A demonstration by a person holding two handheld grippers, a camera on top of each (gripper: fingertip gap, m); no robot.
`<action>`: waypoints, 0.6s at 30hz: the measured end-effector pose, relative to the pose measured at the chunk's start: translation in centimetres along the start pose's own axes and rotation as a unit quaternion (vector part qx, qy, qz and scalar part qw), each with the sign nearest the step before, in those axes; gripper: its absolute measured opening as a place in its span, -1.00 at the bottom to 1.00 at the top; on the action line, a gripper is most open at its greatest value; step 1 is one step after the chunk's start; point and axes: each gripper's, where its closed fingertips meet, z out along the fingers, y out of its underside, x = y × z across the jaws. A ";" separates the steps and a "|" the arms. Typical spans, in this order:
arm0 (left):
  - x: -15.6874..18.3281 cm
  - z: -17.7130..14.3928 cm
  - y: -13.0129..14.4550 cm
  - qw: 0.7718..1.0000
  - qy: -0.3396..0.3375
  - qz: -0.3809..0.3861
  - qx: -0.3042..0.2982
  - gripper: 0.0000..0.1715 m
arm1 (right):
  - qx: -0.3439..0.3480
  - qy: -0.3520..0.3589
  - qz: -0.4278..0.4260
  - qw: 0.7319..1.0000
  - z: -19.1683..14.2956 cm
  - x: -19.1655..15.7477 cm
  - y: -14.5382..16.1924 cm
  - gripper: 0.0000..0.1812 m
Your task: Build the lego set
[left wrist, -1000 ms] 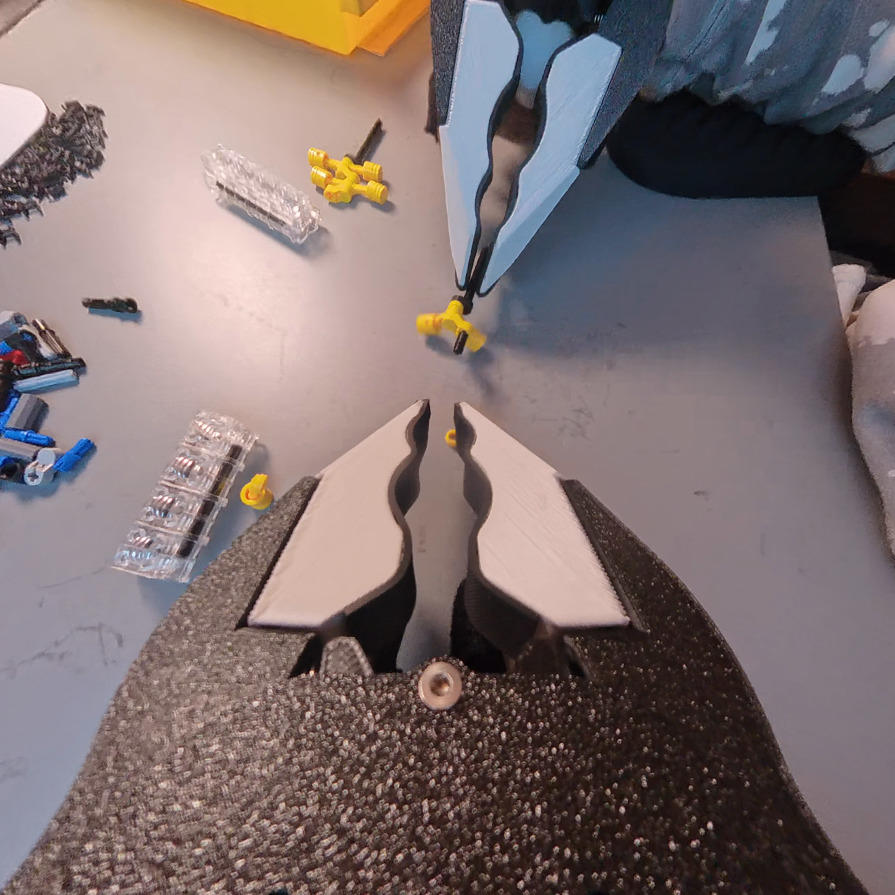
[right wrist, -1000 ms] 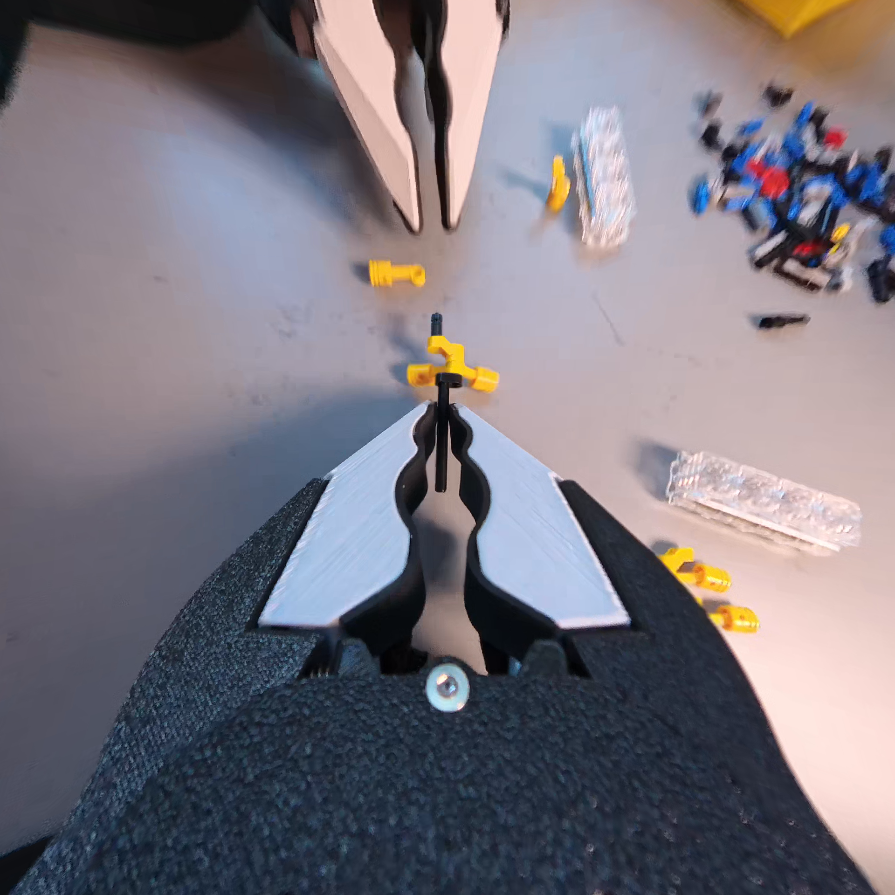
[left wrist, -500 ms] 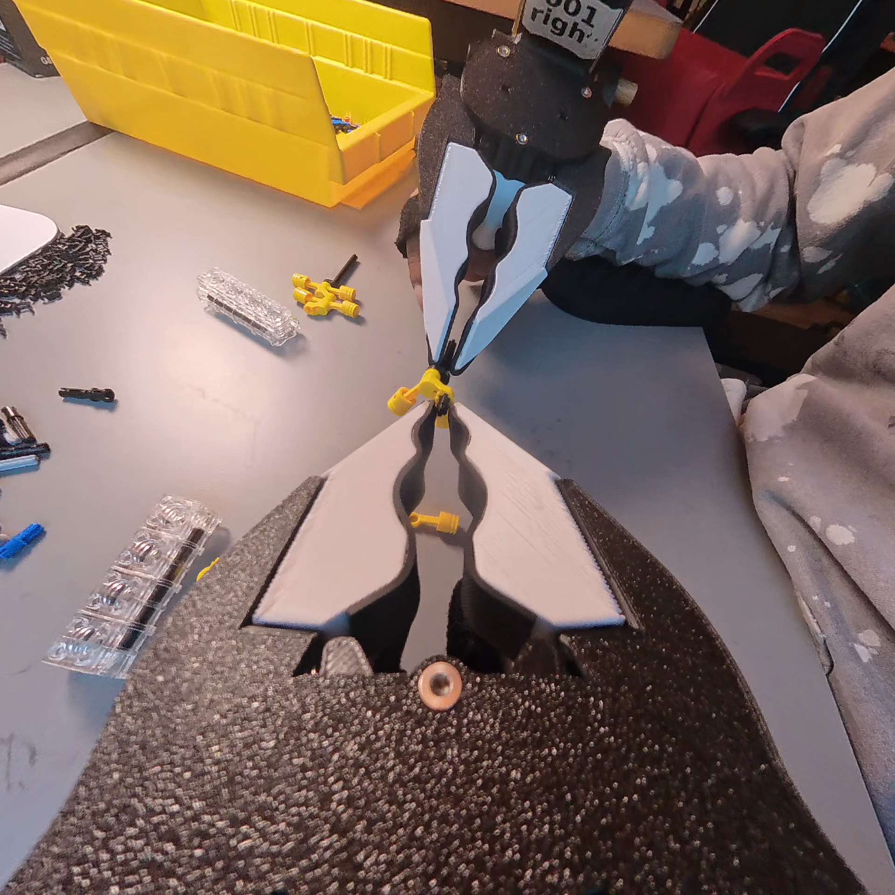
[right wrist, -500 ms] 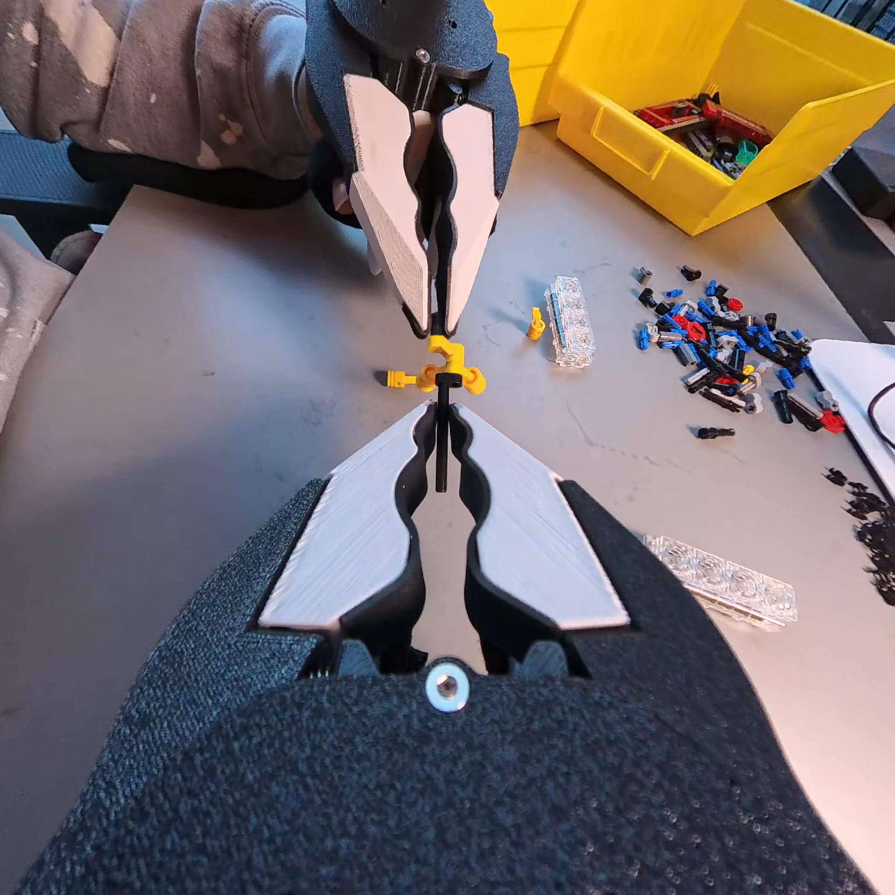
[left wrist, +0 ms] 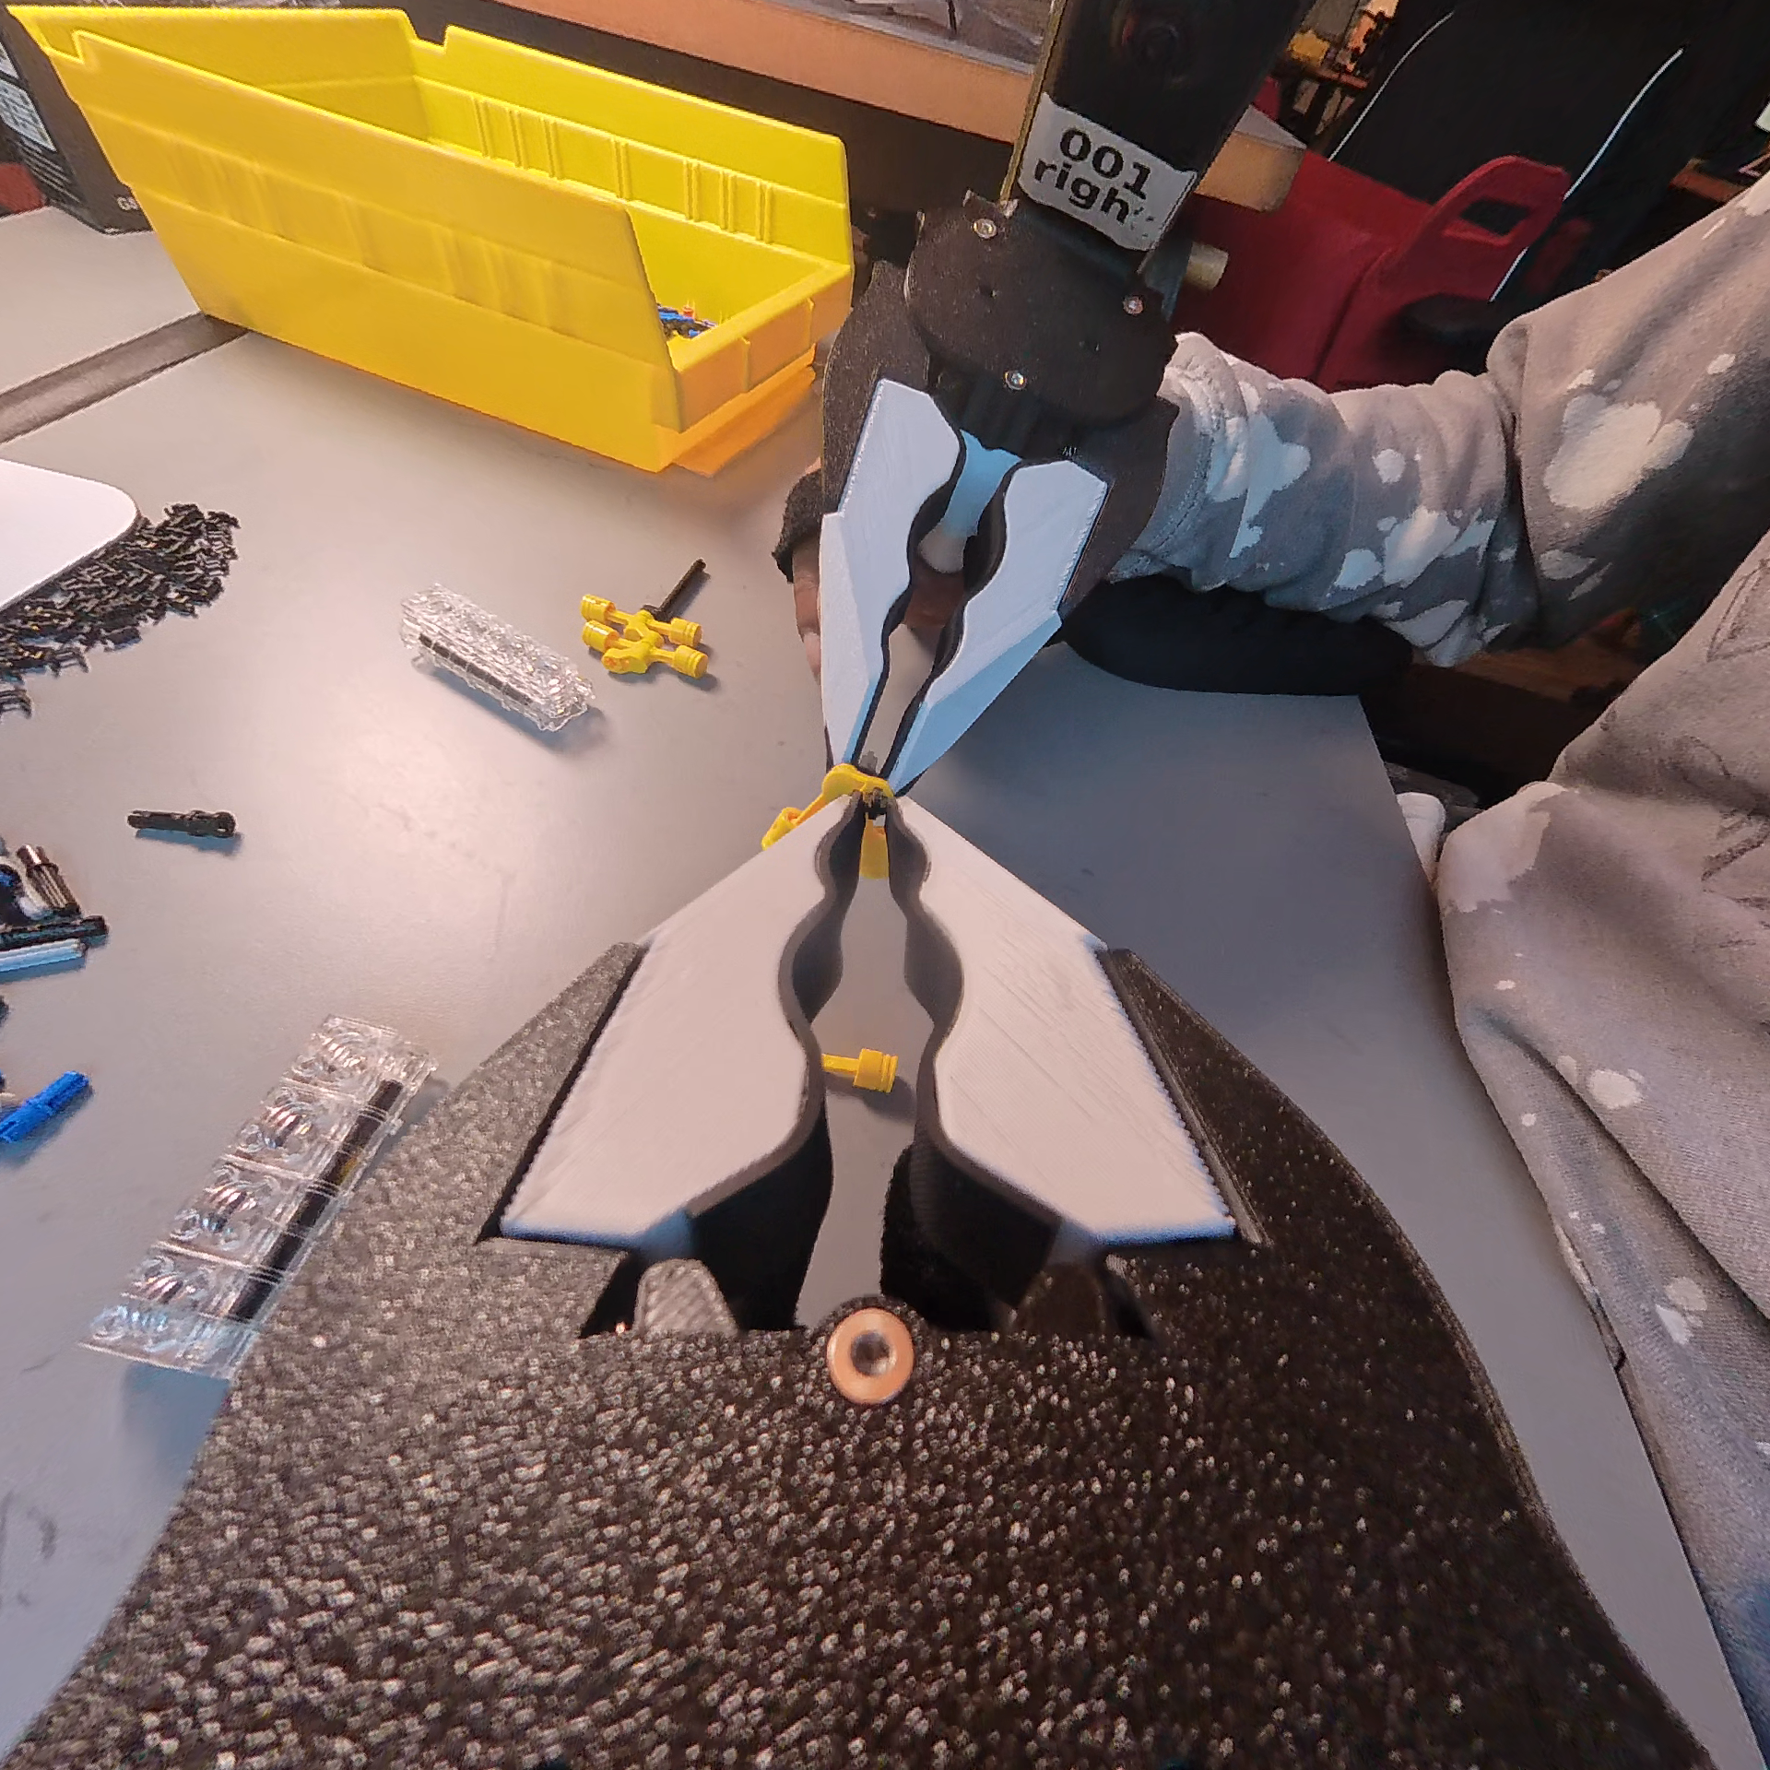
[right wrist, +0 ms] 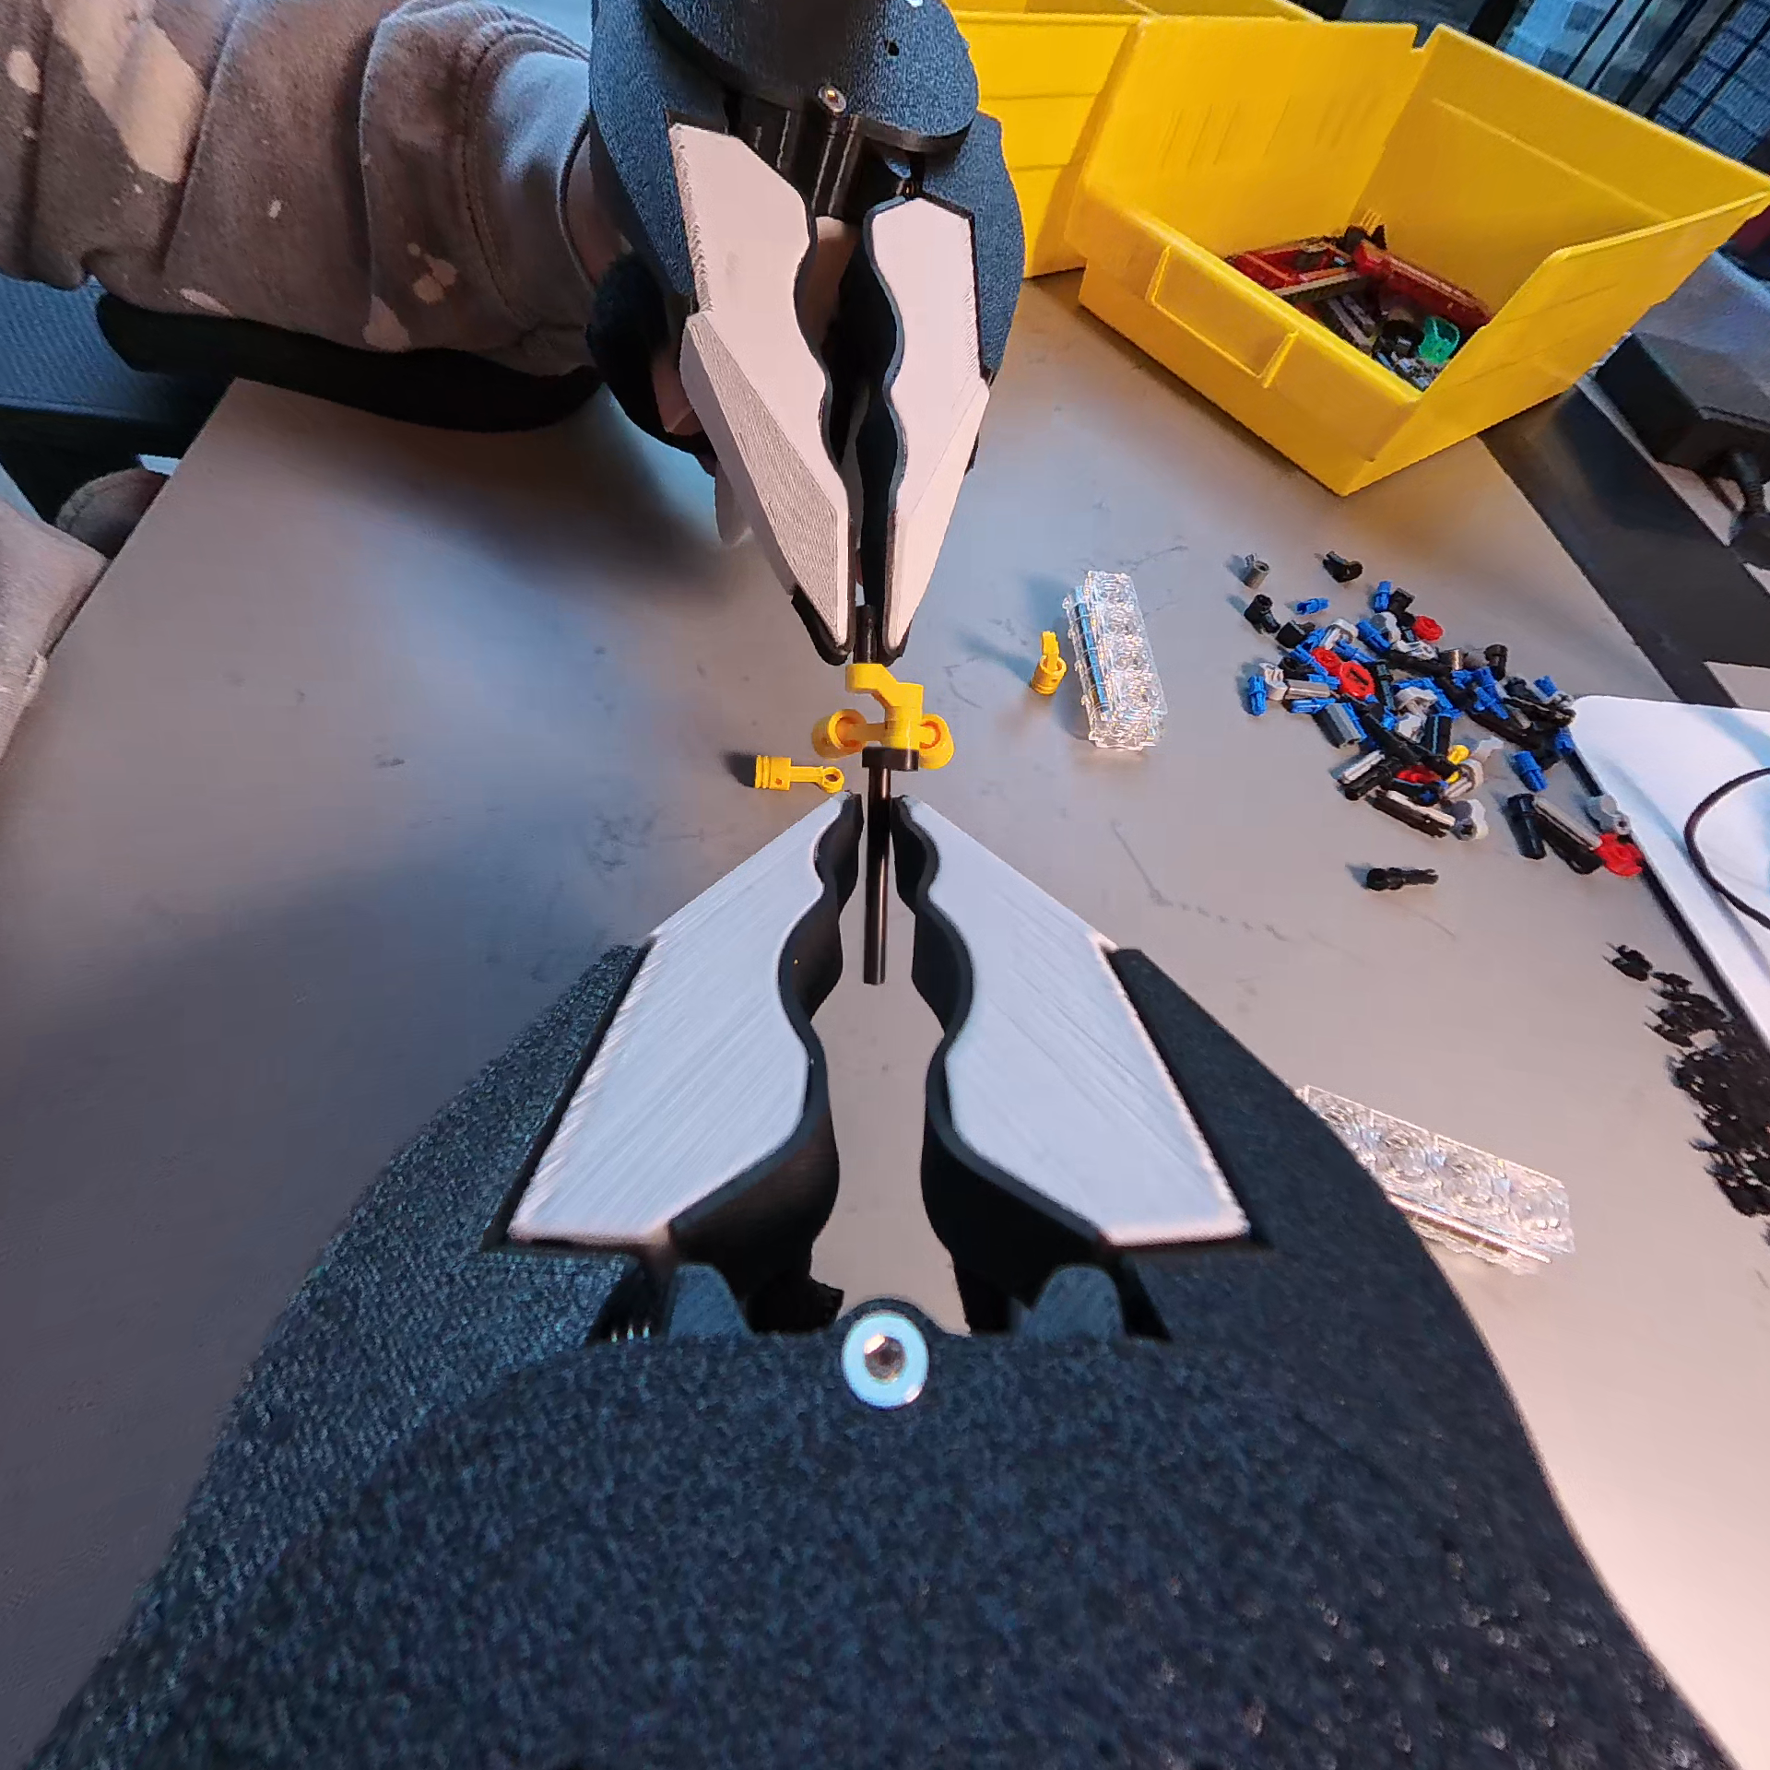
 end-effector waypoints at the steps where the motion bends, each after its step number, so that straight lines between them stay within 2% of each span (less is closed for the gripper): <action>1: 0.0 0.0 -0.1 1.000 0.001 -0.001 0.002 -0.96 | -0.001 0.003 0.001 1.000 0.0 0.1 0.0 -0.93; 18: -0.3 -0.2 -0.6 1.000 -0.008 -0.003 0.020 -0.96 | 0.018 0.010 0.010 1.000 -0.5 0.7 -0.4 -0.94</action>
